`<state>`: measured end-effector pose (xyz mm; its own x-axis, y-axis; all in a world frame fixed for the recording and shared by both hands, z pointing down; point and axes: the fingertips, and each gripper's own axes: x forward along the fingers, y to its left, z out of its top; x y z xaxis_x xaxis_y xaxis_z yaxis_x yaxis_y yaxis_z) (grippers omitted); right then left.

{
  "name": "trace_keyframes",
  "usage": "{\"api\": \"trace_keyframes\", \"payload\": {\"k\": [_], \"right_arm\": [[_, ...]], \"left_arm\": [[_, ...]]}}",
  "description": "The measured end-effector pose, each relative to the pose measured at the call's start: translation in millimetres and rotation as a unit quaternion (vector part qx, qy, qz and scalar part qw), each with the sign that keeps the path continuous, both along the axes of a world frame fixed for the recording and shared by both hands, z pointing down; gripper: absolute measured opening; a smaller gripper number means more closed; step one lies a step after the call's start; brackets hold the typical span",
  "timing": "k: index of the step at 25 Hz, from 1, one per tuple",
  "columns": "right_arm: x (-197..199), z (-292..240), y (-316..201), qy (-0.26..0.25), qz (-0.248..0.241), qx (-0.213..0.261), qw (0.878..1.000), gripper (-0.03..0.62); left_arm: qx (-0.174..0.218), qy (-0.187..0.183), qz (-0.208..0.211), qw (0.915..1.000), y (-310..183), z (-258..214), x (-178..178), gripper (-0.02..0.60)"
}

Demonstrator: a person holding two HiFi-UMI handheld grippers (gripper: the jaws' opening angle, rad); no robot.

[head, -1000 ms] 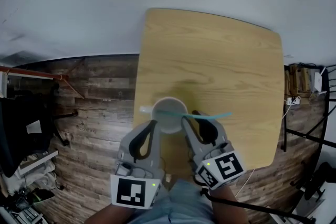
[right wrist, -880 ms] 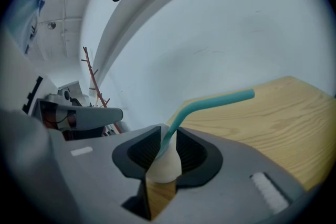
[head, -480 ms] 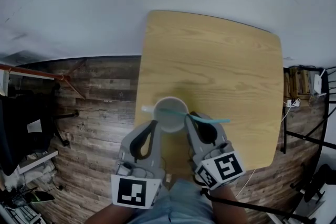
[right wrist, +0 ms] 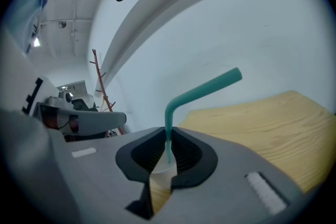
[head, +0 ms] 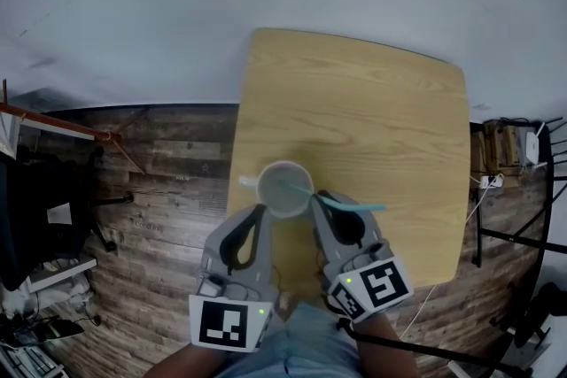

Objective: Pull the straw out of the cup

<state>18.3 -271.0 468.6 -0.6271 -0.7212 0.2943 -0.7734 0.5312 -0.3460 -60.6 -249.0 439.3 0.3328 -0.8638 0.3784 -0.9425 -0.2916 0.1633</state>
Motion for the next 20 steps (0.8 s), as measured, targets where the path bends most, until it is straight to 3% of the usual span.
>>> {"api": "trace_keyframes", "payload": {"k": [20], "right_arm": [[26, -109, 45, -0.011, -0.003, 0.133, 0.991, 0.043]], "left_arm": [[0.103, -0.014, -0.008, 0.9946, 47, -78, 28, 0.018]]}}
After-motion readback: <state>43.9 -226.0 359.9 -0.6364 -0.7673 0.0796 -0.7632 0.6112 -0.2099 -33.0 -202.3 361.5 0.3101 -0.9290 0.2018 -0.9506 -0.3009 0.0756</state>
